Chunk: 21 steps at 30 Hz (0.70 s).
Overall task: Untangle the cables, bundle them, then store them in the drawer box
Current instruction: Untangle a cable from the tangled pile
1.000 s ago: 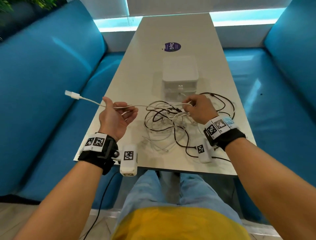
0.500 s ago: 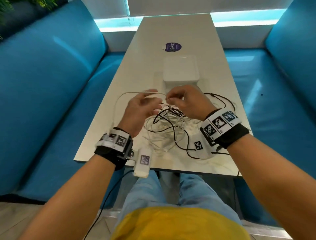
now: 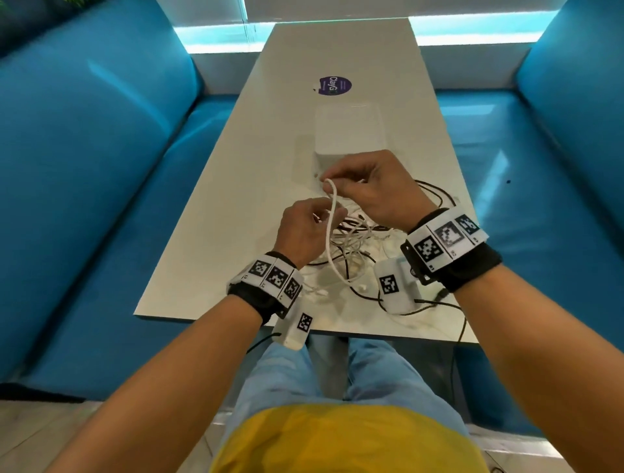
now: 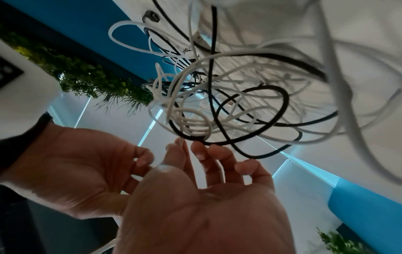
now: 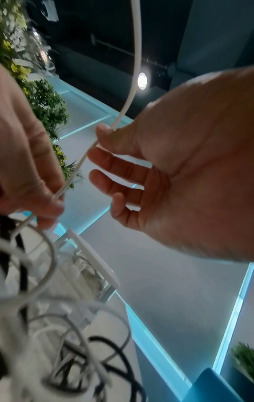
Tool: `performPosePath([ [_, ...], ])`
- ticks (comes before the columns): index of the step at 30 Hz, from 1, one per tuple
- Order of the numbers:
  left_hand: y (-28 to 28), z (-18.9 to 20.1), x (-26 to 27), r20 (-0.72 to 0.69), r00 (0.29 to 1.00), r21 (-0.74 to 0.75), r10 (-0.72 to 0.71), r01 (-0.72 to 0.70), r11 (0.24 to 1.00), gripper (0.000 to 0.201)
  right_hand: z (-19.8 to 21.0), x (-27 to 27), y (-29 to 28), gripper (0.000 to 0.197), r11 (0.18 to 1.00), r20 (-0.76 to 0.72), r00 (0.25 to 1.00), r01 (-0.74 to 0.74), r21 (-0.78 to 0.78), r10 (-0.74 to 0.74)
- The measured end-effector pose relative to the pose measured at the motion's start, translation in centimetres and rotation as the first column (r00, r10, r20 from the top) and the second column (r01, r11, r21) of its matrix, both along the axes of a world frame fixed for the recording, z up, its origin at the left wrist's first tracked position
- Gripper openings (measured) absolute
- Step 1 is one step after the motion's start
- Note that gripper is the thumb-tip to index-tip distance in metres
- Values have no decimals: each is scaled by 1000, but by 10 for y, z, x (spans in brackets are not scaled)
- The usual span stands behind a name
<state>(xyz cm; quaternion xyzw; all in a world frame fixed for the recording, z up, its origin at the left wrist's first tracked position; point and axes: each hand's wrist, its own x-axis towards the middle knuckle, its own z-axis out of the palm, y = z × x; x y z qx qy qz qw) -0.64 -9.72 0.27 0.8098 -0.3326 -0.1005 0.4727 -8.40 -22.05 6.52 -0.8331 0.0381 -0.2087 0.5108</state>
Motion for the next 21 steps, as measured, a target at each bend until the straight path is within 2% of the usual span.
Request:
performPosePath([
  [1, 0, 1, 1, -15, 1000, -22, 2, -2, 1000, 10, -3, 0, -2, 15, 999, -23, 999, 32, -9, -32],
  [3, 0, 0, 4, -50, 999, -81, -17, 13, 997, 11, -9, 1, -7, 24, 987, -172, 981, 67, -148, -93],
  [5, 3, -3, 6, -61, 997, -117, -55, 47, 992, 14, -14, 1, -10, 22, 955, -362, 926, -7, -297, -106],
  [6, 5, -5, 7, -59, 997, -124, -55, 47, 991, 17, -17, 1, -10, 21, 947, -408, 908, -43, -318, -96],
  [8, 7, -8, 8, -63, 998, -140, -29, 20, 990, 18, -18, 1, -11, 20, 945, -449, 889, -64, -319, -92],
  [12, 10, -8, 9, -126, 991, -188, -35, 11, 982, 8, -21, 4, -14, 18, 931, -515, 846, -69, -358, -135],
  [15, 10, -6, 9, -186, 983, -222, -9, -33, 974, 8, -21, 4, -14, 16, 968, -481, 861, 51, -246, -167],
  [17, 10, -3, 9, -254, 967, -260, -7, -61, 964, 4, -20, 2, -13, 16, 989, -444, 883, 131, -76, -151],
  [19, 10, -2, 8, -282, 959, -285, -4, -80, 955, 11, -20, 0, -12, 20, 980, -412, 905, 163, 112, -104],
  [21, 9, -1, 8, -303, 953, -299, 8, -102, 949, 17, -19, -1, -10, 26, 962, -388, 919, 160, 223, -63],
])
